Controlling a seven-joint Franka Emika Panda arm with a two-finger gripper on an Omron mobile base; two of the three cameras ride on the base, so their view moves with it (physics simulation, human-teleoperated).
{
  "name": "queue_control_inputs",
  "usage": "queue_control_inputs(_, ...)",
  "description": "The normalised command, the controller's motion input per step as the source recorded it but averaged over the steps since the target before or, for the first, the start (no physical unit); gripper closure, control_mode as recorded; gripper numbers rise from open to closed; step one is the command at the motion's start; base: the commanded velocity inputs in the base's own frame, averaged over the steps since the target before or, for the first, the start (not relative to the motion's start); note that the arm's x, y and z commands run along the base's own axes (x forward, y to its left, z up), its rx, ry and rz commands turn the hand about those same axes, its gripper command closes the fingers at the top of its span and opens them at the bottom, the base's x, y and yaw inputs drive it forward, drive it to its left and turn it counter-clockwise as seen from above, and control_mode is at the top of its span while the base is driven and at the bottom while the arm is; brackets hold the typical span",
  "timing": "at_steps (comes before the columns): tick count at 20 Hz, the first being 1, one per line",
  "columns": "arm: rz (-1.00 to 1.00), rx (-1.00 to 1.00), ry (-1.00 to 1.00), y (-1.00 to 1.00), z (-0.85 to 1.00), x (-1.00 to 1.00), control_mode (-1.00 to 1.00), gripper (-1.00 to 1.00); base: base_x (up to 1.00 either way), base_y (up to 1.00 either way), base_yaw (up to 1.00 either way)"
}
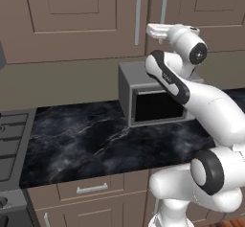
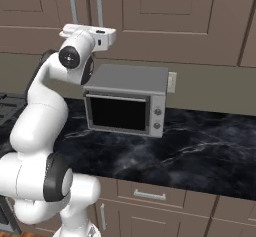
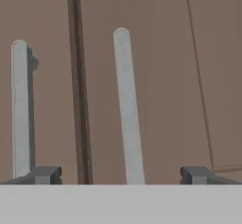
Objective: The dining table condiment station is running low on syrup bottle. Refill the condiment station by opening the cabinet and taking the syrup bottle from the cabinet and placing it on the dining table.
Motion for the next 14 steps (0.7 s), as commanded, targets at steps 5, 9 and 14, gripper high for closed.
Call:
queue_control_inputs(5, 0.0, 0.0, 0.0, -0.03, 0.0, 0.6, -1.0, -1.0, 0.0, 0.0, 0.0)
queue_control_inputs(9, 0.0, 0.0, 0.0, -0.08, 0.0, 0.56, -1.0, -1.0, 0.0, 0.0, 0.0)
queue_control_inputs(14, 0.0, 0.0, 0.06, 0.0, -0.02, 0.6, -1.0, -1.0, 0.0, 0.0, 0.0)
